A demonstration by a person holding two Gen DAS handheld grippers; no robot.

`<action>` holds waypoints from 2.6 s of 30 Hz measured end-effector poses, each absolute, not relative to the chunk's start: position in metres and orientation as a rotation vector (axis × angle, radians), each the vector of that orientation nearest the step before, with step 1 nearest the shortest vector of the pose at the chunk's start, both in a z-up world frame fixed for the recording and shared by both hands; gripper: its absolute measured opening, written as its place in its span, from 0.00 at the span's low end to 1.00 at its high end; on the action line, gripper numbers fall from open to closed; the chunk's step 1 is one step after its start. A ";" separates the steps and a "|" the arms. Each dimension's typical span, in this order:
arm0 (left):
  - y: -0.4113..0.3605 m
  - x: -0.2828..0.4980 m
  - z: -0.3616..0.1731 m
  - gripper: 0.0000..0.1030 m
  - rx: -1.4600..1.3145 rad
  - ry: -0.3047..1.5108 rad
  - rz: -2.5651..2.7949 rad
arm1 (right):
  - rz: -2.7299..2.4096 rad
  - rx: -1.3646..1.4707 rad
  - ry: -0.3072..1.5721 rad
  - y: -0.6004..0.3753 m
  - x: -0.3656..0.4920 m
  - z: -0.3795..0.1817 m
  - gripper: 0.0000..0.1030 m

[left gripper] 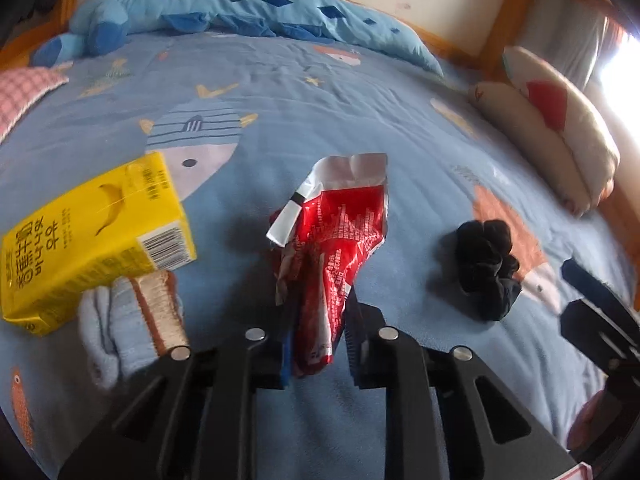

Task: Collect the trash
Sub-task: 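Grasp the red snack wrapper with the left tool while the right tool grasps the black scrunchie, then carry wrapper and scrunchie to the yellow bucket and open both tools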

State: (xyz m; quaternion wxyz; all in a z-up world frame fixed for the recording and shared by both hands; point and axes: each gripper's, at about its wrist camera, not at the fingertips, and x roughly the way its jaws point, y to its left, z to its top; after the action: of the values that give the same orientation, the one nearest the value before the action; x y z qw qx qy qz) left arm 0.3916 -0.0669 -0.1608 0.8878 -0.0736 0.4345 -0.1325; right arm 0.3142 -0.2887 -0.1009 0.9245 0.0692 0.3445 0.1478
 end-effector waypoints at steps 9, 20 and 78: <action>-0.060 0.376 -0.151 0.17 -0.169 0.853 -0.313 | 0.242 0.099 0.791 -0.280 0.347 -0.115 0.92; -0.053 0.377 -0.155 0.16 -0.221 0.852 -0.371 | 0.251 0.115 0.910 -0.277 0.373 -0.144 0.30; -0.349 -0.139 -0.130 0.16 0.382 0.890 -1.510 | -0.408 0.584 0.761 -0.471 -0.315 -0.108 0.23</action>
State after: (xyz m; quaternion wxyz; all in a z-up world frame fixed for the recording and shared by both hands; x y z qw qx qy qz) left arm -0.1393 -0.3489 -0.1301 0.6242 0.1662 0.3876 -0.6577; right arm -0.3148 -0.4705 -0.1083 0.8671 0.2792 0.3635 -0.1951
